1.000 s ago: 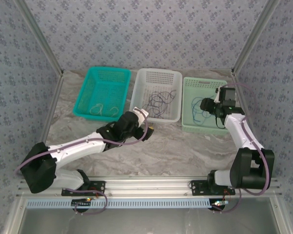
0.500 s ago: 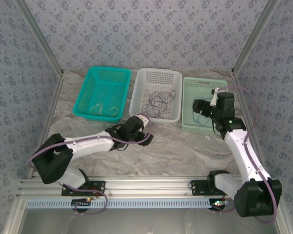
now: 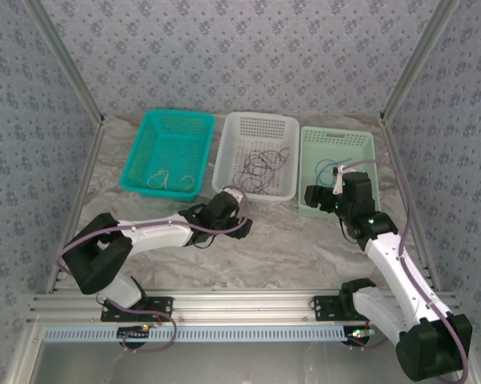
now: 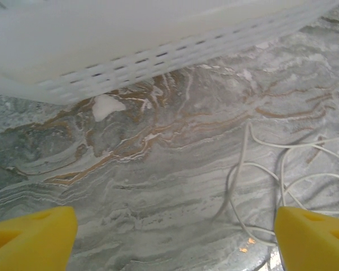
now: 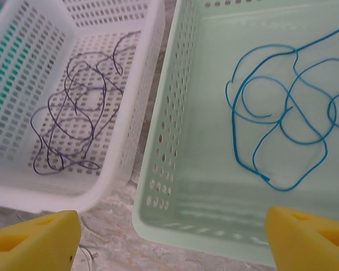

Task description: Untangle the cables

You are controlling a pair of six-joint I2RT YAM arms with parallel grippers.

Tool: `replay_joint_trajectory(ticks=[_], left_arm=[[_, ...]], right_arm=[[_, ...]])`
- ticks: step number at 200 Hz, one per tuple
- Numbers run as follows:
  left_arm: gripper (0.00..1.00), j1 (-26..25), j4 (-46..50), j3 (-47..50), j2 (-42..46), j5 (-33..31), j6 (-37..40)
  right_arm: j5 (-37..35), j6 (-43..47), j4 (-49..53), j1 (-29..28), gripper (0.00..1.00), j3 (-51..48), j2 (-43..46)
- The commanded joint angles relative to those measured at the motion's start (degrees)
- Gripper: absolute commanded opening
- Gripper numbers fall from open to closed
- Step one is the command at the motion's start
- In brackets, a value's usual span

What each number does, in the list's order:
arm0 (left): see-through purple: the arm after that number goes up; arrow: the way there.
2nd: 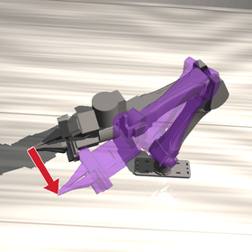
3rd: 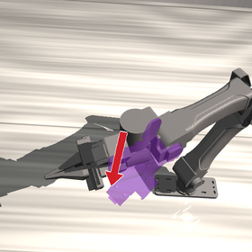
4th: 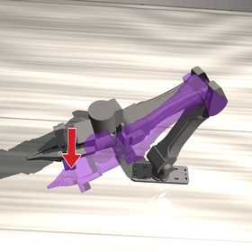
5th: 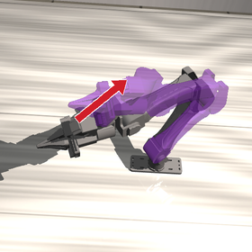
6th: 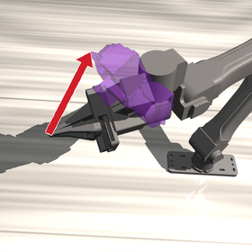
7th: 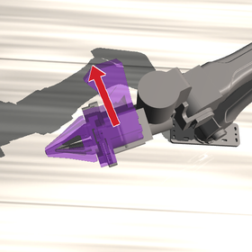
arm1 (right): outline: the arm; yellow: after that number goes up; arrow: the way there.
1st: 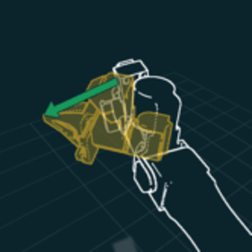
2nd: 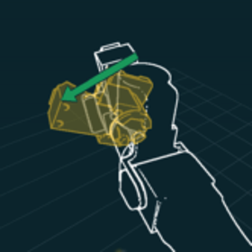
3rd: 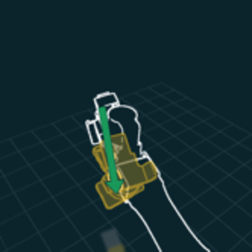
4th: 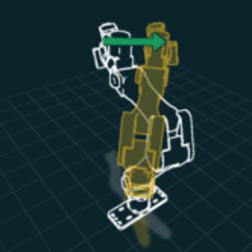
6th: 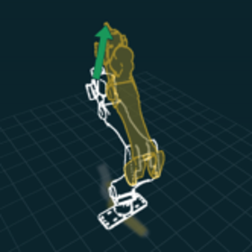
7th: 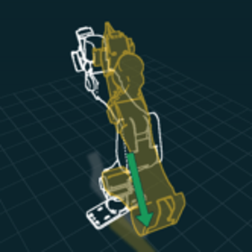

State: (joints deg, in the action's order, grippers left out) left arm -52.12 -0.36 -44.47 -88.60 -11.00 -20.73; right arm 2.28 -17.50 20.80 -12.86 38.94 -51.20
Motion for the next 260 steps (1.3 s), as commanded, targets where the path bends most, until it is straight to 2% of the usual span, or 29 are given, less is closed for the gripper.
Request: replay_joint_trajectory(ticks=[1, 21, 60, 126, 157, 186, 206, 224, 232, 260], left_arm=[[0.93, 0.3, -2.7, 1.4, 2.2, -2.8, -2.4], [0.94, 0.3, -3.2, 1.9, 2.8, -3.1, -2.9], [0.95, 0.2, -3.2, 1.6, 2.2, -3.2, -3.0], [0.91, 0.3, -6.6, 2.2, 0.0, 1.0, -3.4], [0.81, 0.3, -7.6, 1.5, -2.5, 2.1, -3.4], [0.78, 0.3, -8.1, 0.2, -4.7, 2.4, -3.6], [0.66, 0.3, -8.4, -0.4, -6.0, 3.2, -3.8], [0.37, 0.3, -9.4, -0.1, -6.0, 3.6, -4.3], [0.28, 0.3, -10.0, 0.2, -5.7, 3.7, -4.6], [0.11, 0.1, -11.6, 1.9, -3.5, 4.8, -4.6]], right_arm=[[-2.3, -0.8, -0.7, -1.6, 0.81, -1.0, 0.2], [-3.5, -0.7, -0.8, -3.3, 0.78, -1.3, 0.2], [-9.1, -1.8, -0.3, -6.1, 1.00, -1.8, 0.1], [-10.2, -4.3, 1.3, -8.1, 1.00, -0.6, 0.3], [-10.2, -4.5, 1.9, -8.2, 1.00, 0.3, 0.5], [-10.2, -4.5, 2.8, -8.2, 1.00, 1.5, 0.4], [-10.0, -4.6, 3.1, -8.3, 1.00, 1.8, 0.5], [-10.1, -4.7, 3.2, -8.4, 1.00, 1.7, 0.6], [-10.2, -4.8, 3.3, -8.4, 1.00, 1.6, 0.5], [-10.0, -4.9, 3.2, -8.5, 1.00, 1.3, 0.5]])
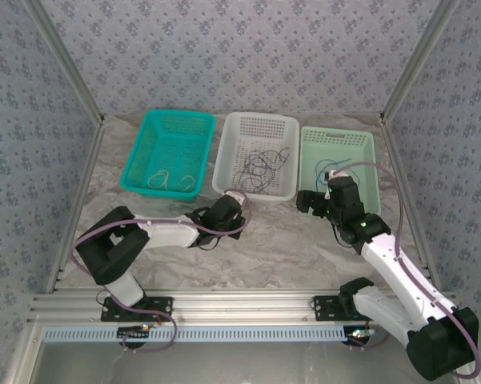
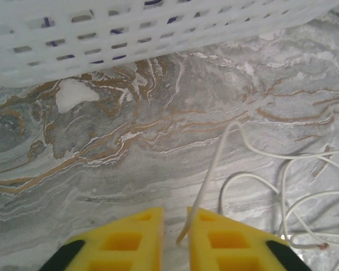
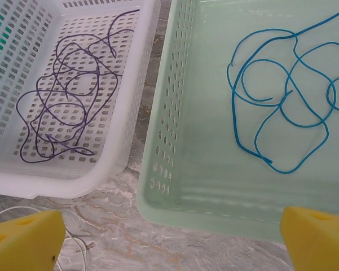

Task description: Untangle the cables

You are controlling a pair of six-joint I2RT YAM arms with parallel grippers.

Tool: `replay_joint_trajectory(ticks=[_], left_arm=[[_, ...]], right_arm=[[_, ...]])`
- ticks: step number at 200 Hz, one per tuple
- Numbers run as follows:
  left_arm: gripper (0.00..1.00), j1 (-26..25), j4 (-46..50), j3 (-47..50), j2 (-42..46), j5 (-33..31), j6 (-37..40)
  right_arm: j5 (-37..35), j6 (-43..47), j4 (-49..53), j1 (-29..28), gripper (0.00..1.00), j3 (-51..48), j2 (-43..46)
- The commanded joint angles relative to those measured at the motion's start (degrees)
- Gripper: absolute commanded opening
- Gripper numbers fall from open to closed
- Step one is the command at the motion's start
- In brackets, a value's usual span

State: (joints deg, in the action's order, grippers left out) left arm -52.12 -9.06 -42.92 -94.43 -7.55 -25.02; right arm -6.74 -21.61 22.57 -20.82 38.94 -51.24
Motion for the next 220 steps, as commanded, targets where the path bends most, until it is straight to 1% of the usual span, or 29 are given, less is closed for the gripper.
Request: replay_joint_trajectory(ticks=[1, 25, 51, 73, 107, 149, 181, 197, 220], left_arm=[[0.11, 0.1, -3.0, 0.3, 2.4, 1.4, -0.3], [0.06, -0.3, -3.7, 2.0, 5.7, 1.5, 0.3], [0.01, -0.9, -2.9, 2.9, 10.0, 1.5, 1.6], [0.00, -1.3, -2.7, 3.3, 13.4, 1.7, 1.8], [0.01, -2.0, -2.4, 3.1, 17.8, 2.1, 2.4], [0.01, -2.8, -1.3, 3.2, 22.3, 3.8, 3.8], [0.01, -3.0, -1.6, 4.3, 25.8, 4.2, 3.6], [0.02, -3.0, -2.3, 5.0, 26.9, 5.0, 3.5], [0.02, -3.1, -3.1, 5.7, 27.6, 6.2, 3.0]], right_arm=[[-1.0, -0.8, 1.4, -0.6, 1.00, 1.2, 0.6], [-0.5, -0.6, 1.4, -1.0, 1.00, 1.1, 0.7], [1.5, -0.2, -0.1, -2.6, 1.00, 0.0, 1.4], [3.7, 0.9, -3.5, -5.7, 1.00, -2.1, 2.2], [2.6, 2.5, -8.1, -11.7, 1.00, -5.1, 1.6], [2.0, 2.3, -12.0, -14.8, 1.00, -6.0, -4.8], [0.3, 2.9, -17.6, -17.9, 1.00, -5.7, -9.8], [-1.3, 2.4, -20.1, -18.6, 1.00, -5.7, -12.4], [-1.1, 1.9, -24.0, -19.3, 1.00, -5.6, -15.7]])
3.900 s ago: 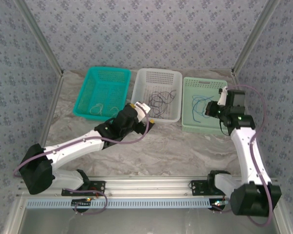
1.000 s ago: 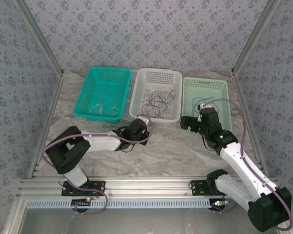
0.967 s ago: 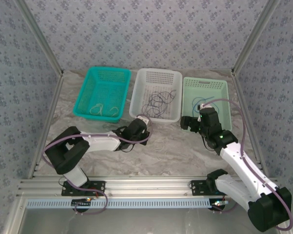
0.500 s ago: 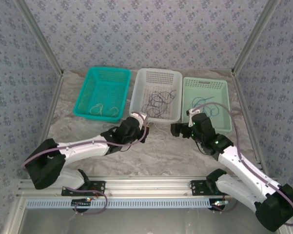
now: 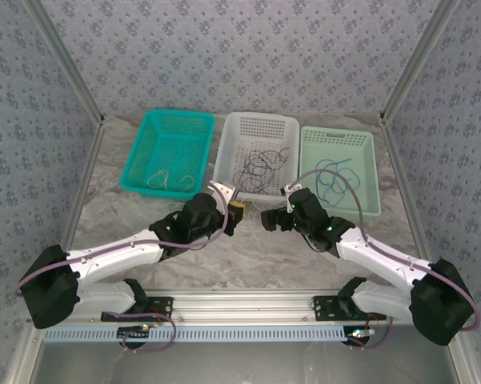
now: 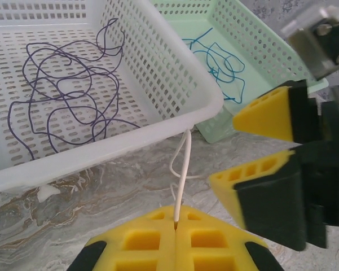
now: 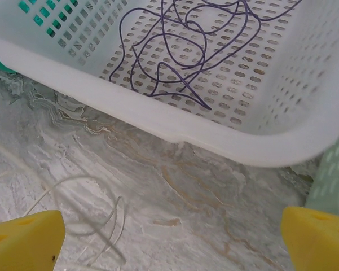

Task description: Untangle the cables

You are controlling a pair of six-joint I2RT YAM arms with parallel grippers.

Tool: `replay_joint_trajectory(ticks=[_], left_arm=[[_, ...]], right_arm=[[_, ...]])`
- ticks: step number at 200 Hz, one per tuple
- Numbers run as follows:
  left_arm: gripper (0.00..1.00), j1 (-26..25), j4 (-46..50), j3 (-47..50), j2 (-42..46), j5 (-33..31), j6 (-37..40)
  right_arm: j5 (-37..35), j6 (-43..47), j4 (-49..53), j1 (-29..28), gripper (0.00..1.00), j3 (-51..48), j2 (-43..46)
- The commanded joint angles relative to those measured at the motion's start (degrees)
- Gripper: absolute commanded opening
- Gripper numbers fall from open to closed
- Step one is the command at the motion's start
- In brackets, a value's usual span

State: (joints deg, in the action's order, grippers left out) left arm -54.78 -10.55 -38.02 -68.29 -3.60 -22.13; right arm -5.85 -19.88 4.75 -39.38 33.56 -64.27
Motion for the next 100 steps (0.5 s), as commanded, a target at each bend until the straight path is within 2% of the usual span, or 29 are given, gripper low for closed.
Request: replay_joint_trajectory(ticks=[1, 59, 100], left_arm=[[0.02, -0.4, -1.7, 0.8, 1.5, 2.3, 0.1], [0.02, -0.8, -2.8, 1.1, 3.0, 4.7, 0.3], [0.02, -0.9, -4.3, 1.0, 5.6, 4.5, 0.9]], right_arm=[[-2.0, 0.1, -6.3, -0.8, 1.00, -0.3, -2.8], [-2.8, -4.2, -13.5, -3.1, 1.00, -0.9, -5.7], [-2.6, -3.3, -14.6, -5.5, 1.00, 1.8, -12.0]])
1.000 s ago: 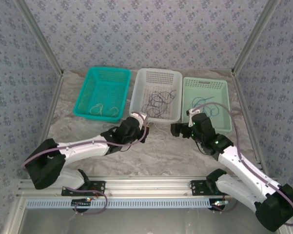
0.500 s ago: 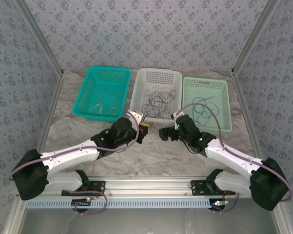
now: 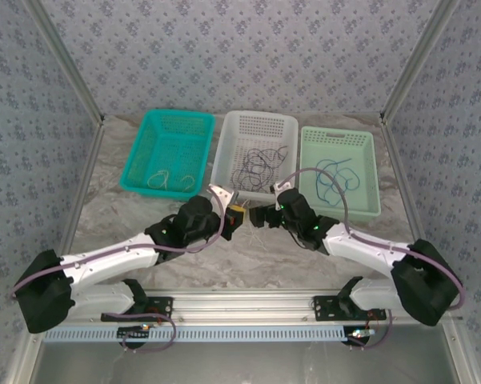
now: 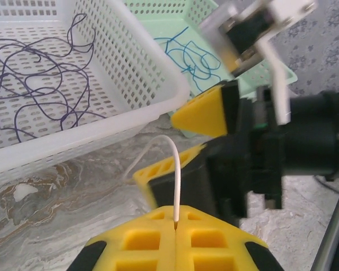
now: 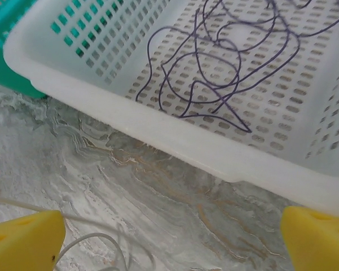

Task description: Untangle the cables

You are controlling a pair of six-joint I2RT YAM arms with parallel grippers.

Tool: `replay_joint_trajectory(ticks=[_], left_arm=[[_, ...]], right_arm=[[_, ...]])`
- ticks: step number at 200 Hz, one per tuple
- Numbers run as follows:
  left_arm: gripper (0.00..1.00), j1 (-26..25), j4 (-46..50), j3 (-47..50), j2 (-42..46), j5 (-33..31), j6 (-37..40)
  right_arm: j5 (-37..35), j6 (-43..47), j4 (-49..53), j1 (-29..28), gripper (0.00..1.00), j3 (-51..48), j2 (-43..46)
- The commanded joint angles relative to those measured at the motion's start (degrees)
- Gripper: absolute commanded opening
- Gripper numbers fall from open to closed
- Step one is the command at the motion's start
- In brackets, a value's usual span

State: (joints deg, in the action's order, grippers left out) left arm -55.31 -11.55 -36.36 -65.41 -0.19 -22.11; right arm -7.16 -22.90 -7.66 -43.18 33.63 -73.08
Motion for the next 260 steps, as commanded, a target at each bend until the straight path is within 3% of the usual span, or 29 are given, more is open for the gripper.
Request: replay_joint_trajectory(ticks=[1, 71, 158, 260], left_arm=[[0.02, -0.3, -3.2, -0.7, 2.8, 1.1, 1.0], [0.02, -0.3, -3.2, -1.3, 6.8, 2.8, 2.6], [0.04, 0.5, 6.2, -5.6, 18.5, -1.9, 11.1], [0.04, 2.8, 11.6, -12.6, 20.6, -2.9, 17.9]], right_arm=[[-1.2, -0.3, -2.2, -1.6, 1.00, 1.8, -3.2], [-1.4, -0.3, -1.9, -3.5, 1.00, 2.4, -5.8], [-6.1, -2.1, 5.9, -3.8, 0.96, 0.3, -5.8], [-8.3, -4.7, 8.8, -4.0, 0.96, -3.8, -3.6]])
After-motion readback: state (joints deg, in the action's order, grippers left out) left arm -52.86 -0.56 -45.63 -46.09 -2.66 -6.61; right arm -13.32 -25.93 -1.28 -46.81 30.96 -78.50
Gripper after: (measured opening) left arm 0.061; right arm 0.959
